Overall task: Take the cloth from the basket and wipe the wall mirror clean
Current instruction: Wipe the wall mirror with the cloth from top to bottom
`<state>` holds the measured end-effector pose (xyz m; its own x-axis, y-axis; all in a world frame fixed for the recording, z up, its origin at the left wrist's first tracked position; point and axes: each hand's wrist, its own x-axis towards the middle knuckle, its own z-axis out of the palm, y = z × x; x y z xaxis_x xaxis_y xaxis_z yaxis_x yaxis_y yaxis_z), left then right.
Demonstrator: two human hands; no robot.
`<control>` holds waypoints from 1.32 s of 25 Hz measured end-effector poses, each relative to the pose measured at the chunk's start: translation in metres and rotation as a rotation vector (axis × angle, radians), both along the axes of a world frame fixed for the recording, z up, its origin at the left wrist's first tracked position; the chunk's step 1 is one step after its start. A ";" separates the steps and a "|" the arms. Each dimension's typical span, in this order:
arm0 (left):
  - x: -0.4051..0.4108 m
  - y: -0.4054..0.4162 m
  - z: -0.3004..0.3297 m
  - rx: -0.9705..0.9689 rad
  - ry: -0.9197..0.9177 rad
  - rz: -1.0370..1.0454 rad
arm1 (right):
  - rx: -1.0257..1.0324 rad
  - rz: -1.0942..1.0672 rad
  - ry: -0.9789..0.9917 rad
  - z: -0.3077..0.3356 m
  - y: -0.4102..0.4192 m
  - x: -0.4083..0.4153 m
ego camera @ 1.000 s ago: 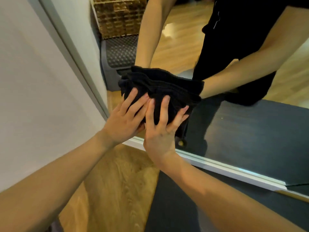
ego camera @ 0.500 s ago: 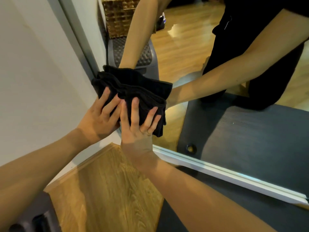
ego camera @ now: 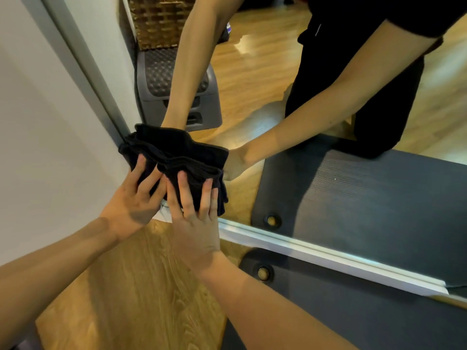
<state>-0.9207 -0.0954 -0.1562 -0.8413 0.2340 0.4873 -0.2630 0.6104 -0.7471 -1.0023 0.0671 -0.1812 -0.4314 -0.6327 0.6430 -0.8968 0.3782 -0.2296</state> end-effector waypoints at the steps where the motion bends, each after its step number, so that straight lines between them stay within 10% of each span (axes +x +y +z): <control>1: -0.003 0.004 -0.003 0.013 0.020 0.009 | 0.035 0.001 0.012 -0.004 0.005 -0.003; 9: -0.034 0.047 -0.023 0.254 0.271 -0.111 | 0.139 0.034 0.029 0.006 0.050 -0.027; 33: -0.244 0.436 0.018 0.442 0.007 -0.310 | 0.099 -0.170 0.161 0.040 0.440 -0.227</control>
